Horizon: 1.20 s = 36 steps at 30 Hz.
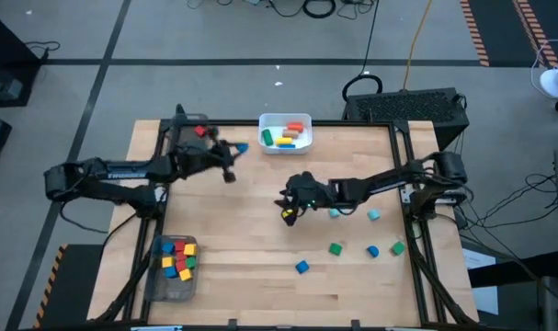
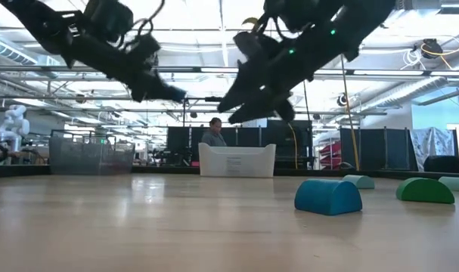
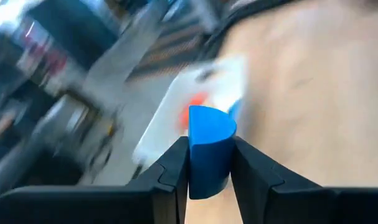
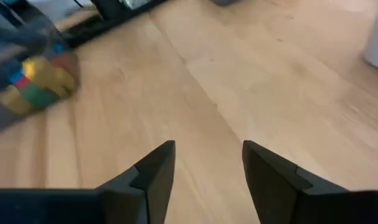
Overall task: Sort blocks by size
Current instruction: Put the dark blue semicircle block into the top black bin, then put the green semicircle block into the top black bin
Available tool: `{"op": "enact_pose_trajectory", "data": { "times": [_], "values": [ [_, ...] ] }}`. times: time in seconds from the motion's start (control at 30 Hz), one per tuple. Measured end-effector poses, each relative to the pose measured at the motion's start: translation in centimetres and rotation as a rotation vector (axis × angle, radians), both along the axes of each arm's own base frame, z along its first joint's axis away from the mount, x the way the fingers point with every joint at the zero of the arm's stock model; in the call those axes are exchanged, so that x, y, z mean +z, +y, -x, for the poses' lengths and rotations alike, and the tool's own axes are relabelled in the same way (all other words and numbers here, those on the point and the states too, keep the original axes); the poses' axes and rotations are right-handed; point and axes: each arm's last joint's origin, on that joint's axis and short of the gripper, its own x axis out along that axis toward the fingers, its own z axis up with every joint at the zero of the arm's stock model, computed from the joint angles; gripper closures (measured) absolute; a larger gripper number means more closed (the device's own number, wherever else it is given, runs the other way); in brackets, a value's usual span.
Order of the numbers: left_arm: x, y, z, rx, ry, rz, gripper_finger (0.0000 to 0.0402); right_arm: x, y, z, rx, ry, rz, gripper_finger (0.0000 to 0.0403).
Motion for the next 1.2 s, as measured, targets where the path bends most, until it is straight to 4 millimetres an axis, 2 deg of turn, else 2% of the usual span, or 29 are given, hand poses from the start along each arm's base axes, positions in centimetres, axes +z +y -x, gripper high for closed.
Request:
{"op": "enact_pose_trajectory", "data": {
  "times": [0.2,0.33,0.5,0.8,1.03,1.2],
  "values": [
    [-0.9,3.6,3.0,0.284,0.055,0.135,0.0307,0.9,1.3,1.8,-0.043,0.05,0.051,0.0236],
    [-1.4,5.7,5.0,0.464,0.037,0.23,0.0307,0.6,1.9,2.9,-0.055,0.069,0.049,0.0237],
    [-1.9,7.4,7.2,0.635,0.01,0.325,0.0307,0.1,2.1,3.8,-0.072,0.097,0.022,0.0237],
    [-2.9,8.4,9.7,0.806,0.035,0.442,0.0307,-1.5,1.9,5.4,-0.141,0.3,-0.031,0.0237],
    [-3.0,8.6,10.2,0.84,0.03,0.462,0.026,-1.8,2.0,7.2,-0.171,0.468,-0.094,0.0237],
    [-3.0,8.6,10.2,0.834,0.025,0.471,0.0242,-1.6,2.6,8.3,-0.151,0.546,-0.109,0.0237]
  ]
}}
